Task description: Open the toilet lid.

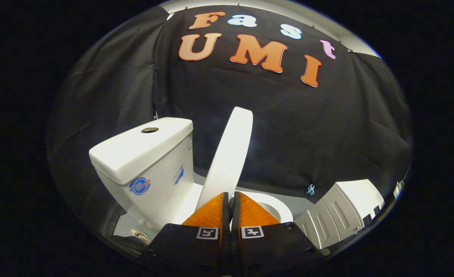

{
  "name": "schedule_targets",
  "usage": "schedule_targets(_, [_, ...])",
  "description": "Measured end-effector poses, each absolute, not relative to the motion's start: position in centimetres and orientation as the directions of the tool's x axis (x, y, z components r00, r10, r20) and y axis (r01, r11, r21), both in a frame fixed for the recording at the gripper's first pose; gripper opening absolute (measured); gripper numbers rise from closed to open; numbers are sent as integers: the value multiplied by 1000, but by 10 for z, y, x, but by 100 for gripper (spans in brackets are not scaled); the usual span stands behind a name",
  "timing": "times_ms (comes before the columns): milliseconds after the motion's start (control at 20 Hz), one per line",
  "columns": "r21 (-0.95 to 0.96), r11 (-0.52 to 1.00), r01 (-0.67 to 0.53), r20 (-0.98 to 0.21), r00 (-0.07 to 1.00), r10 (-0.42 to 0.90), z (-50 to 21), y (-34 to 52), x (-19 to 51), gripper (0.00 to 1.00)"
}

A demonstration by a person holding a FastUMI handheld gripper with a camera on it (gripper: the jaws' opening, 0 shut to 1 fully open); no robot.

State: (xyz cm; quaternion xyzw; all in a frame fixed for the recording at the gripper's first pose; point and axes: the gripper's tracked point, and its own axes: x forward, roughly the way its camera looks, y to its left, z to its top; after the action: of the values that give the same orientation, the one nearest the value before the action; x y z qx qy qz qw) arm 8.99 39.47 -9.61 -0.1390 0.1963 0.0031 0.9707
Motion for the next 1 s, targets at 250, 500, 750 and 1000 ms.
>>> schedule_targets(250, [-324,942,-92,-363,931,-34,-94,434,87,8])
schedule_targets(500, [-355,929,-102,-347,937,-30,-98,472,88,8])
schedule_targets(750, [-396,907,-144,-342,940,0,-107,504,88,8])
schedule_targets(1000, [-424,894,-144,-335,942,-7,-111,515,85,8])
